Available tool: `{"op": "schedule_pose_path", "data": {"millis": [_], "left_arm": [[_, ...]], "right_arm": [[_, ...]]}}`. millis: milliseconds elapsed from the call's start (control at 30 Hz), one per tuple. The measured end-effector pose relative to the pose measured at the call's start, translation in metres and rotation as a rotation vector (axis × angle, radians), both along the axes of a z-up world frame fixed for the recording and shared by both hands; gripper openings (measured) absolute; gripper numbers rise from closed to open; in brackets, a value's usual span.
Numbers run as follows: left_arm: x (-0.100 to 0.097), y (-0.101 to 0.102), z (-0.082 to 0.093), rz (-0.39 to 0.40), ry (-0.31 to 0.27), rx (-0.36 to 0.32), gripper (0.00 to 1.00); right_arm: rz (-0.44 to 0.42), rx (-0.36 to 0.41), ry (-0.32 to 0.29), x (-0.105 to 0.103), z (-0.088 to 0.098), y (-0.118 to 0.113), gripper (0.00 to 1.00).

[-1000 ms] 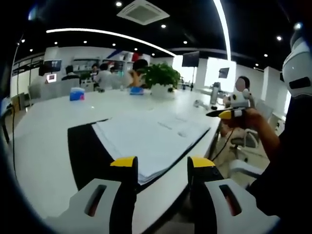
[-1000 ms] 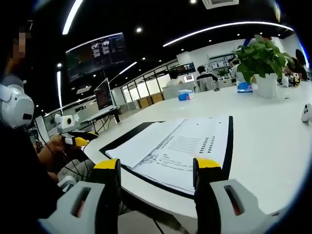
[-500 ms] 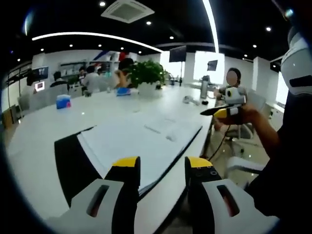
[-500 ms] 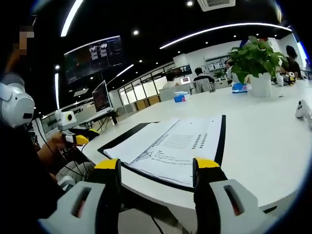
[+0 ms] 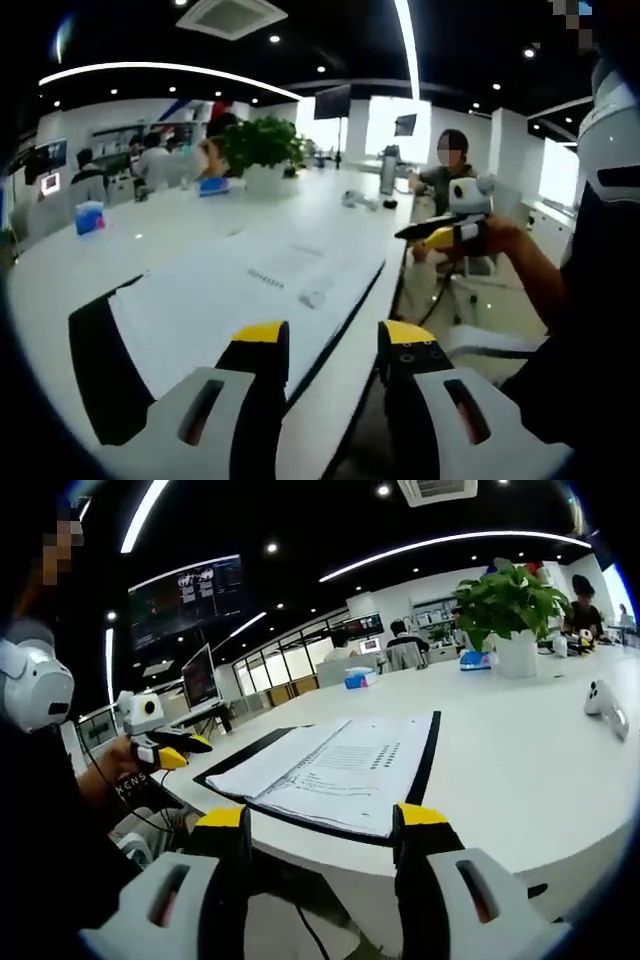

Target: Flip through the bound document one page at a time

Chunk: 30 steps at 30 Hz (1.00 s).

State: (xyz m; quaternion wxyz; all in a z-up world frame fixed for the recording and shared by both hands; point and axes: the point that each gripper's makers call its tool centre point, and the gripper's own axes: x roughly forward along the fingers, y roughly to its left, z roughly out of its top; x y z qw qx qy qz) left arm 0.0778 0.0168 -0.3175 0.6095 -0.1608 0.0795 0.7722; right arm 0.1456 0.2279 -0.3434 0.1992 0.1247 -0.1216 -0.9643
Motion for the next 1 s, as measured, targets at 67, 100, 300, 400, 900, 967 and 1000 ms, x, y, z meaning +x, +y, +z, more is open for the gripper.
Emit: {"op": "schedule_pose_path", "data": {"millis": [67,100,300,400,900,967,1000], "left_arm": [[0.005,0.010,-0.003,-0.027,-0.008,-0.005,0.37],[0.008,0.014,-0.005,-0.040,-0.009,-0.012,0.37],[0.011,0.032,-0.007,-0.076,-0.007,-0.029,0.37],[0.008,0.039,-0.005,-0.076,-0.002,-0.025,0.37],[-0.005,0.074,-0.023,-0.122,0.042,-0.089,0.36],[-0.006,0.078,-0.029,-0.143,0.052,-0.111,0.36],[-0.007,0.081,-0.030,-0.149,0.051,-0.114,0.35]], "right_arm": [[-0.003,0.005,0.004,0.001,-0.001,0.002,0.56],[-0.002,0.006,0.004,0.001,-0.001,0.003,0.56],[0.015,0.012,0.001,0.003,-0.003,0.006,0.56],[0.015,0.013,-0.002,0.004,-0.004,0.010,0.56],[0.014,0.032,-0.008,0.008,-0.002,0.025,0.55],[0.015,0.035,-0.011,0.007,-0.003,0.025,0.55],[0.014,0.036,-0.014,0.007,-0.004,0.024,0.55]]}}
